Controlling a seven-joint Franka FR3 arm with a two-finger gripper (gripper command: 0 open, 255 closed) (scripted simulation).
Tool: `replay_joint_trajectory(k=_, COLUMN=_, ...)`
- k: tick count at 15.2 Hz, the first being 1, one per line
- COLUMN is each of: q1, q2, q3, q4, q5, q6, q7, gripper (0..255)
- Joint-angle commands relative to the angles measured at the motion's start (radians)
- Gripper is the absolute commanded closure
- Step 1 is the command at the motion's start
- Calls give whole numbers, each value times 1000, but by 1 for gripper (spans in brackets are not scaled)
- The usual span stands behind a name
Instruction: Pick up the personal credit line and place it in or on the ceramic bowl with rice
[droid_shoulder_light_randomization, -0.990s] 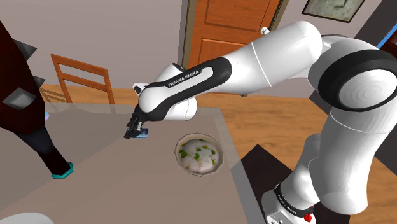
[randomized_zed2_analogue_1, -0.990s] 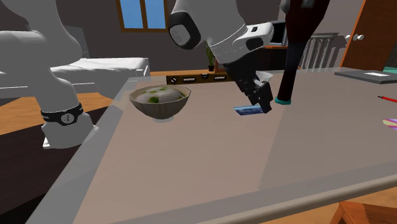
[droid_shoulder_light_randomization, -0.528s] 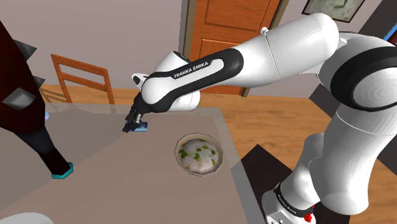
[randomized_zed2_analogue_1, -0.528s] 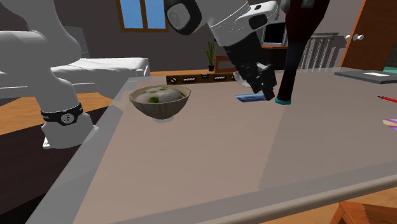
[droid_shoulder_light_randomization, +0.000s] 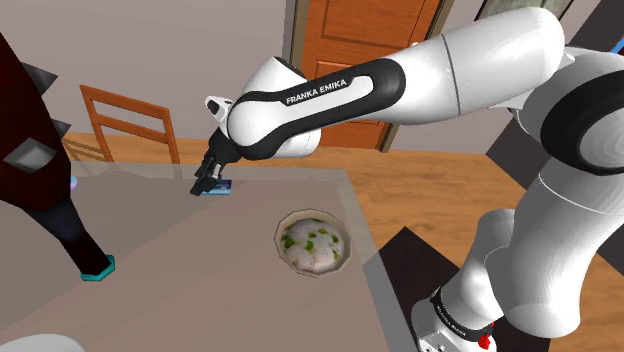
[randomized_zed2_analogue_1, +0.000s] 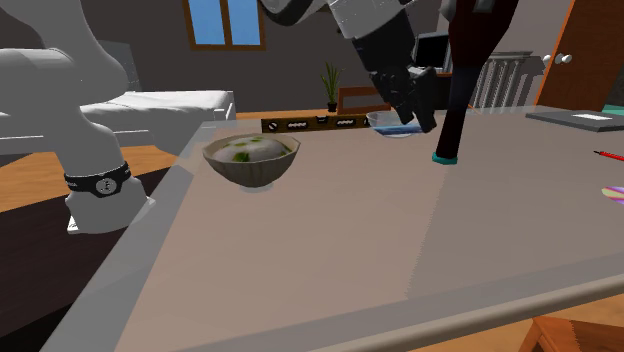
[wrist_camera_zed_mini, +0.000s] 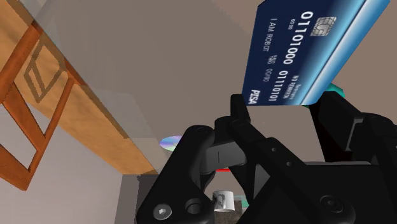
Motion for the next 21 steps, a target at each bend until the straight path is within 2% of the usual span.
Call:
replay_joint_trajectory(k=1, q1=2, q2=-13, q3=-5, q4=9, q5=-19, q6=-21, q7=21, gripper=255)
replay_joint_trajectory(k=8, q1=5, q2=-51, q3=-18, q4=45, q5=-73, q6=-90, q7=78, gripper=255)
replay_joint_trajectory(k=15, q1=8, q2=-325, q3=-12, q4=-266, q5=-54, q6=-53, q7=59, gripper=255)
replay_joint_trajectory(k=21, q1=-3, q2=-577, q3=0, q4=-499, q5=-65, q6=-71, q7=75, gripper=255)
